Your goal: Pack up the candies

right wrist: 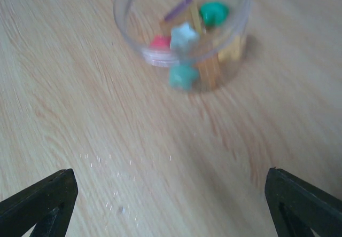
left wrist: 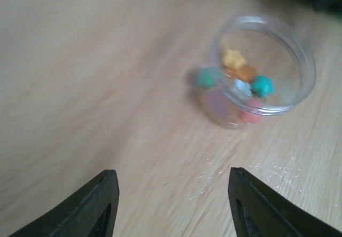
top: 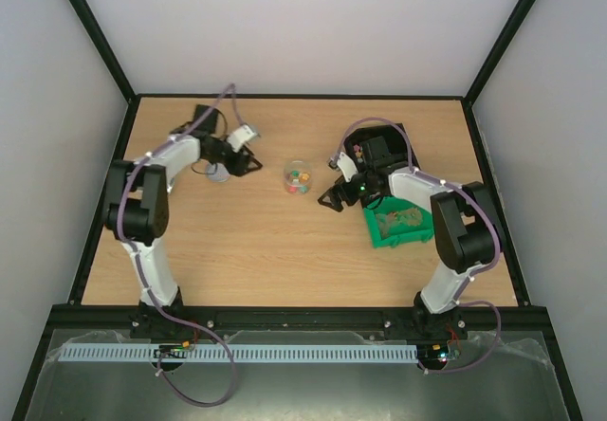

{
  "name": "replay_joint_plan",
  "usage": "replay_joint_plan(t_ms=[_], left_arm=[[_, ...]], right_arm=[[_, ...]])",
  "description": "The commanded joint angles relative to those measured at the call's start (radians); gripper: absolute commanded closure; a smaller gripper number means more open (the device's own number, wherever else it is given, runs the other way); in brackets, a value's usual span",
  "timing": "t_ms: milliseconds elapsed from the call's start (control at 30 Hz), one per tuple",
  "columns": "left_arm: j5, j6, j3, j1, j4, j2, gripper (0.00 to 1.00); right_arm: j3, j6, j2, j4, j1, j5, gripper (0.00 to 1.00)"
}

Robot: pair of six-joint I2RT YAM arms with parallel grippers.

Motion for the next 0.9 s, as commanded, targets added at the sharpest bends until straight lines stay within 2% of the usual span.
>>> replay_joint_plan(t_ms=[0,67,100,167,333,533,733,867], left_arm=[[0.057,-0.051,-0.005,0.136,0.013,-0.12,0.35],[0.009,-0.079,-0.005,0.196,0.021,-0.138,0.18],[-0.044,-0.086,0.004,0.216,0.016,-0.137,0.14],[-0.129,-0.075,0.023,0.243,-0.012,-0.119,0.13],[-0.299,-0.041,0.112,0.261,-0.121,0.002,0.25],[-0.43,-0.056,0.127,0.251,-0.079,0.074,0.35],[-0.498,-0.024,0.124,0.229,-0.094,0.108,0.51],[-0.494,-0.013,0.1,0.213,-0.097,0.104,0.53]], right_arm=[[0.036,0.02,0.064,0.173,0.004,-0.111,0.03],[0.046,0.044,0.076,0.2,0.004,-0.113,0.03],[0.048,0.062,0.077,0.209,0.004,-0.116,0.03],[0.056,0.084,0.074,0.211,0.006,-0.126,0.03],[0.083,0.123,0.05,0.192,0.01,-0.144,0.04],[0.103,0.136,-0.016,0.144,0.01,-0.142,0.06],[0.134,0.121,-0.083,0.061,0.01,-0.143,0.09],[0.137,0.083,-0.118,0.032,0.012,-0.136,0.12]])
